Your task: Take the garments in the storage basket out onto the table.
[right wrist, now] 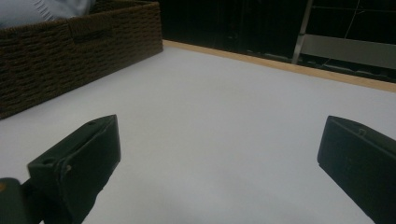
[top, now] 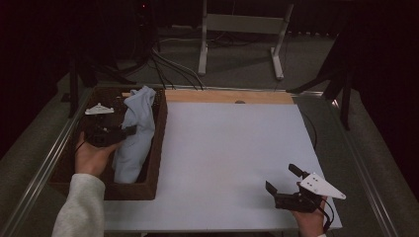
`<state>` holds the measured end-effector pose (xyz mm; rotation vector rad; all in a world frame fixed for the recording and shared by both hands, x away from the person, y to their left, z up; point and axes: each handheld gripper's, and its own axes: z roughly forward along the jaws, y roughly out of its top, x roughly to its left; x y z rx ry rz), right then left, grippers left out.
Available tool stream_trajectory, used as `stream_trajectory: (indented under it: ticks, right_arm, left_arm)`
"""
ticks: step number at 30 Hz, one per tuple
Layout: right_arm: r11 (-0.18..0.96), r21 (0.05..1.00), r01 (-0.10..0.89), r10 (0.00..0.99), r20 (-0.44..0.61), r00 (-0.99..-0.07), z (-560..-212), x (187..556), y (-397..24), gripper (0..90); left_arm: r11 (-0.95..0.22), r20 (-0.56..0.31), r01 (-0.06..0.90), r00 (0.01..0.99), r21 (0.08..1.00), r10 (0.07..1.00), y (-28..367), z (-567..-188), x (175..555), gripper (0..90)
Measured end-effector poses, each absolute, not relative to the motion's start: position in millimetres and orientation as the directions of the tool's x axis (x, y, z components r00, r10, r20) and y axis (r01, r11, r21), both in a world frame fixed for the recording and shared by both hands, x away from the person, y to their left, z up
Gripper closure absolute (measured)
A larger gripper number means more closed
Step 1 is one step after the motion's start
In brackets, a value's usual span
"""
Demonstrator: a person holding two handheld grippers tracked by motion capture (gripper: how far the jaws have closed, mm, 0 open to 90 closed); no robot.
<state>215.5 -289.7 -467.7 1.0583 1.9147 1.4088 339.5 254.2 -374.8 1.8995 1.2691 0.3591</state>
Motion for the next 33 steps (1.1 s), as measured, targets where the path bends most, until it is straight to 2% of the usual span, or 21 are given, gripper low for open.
stream_trajectory:
  ticks: [33]
  right_arm:
    - [0.145, 0.950, 0.278, 0.836, 0.033, -0.549, -467.5, 215.5, -290.2, 0.0]
  left_arm:
    - [-0.174, -0.180, 0.603, 0.480, 0.778, 0.859, 248.8, -358.6, 338.0, 76.0]
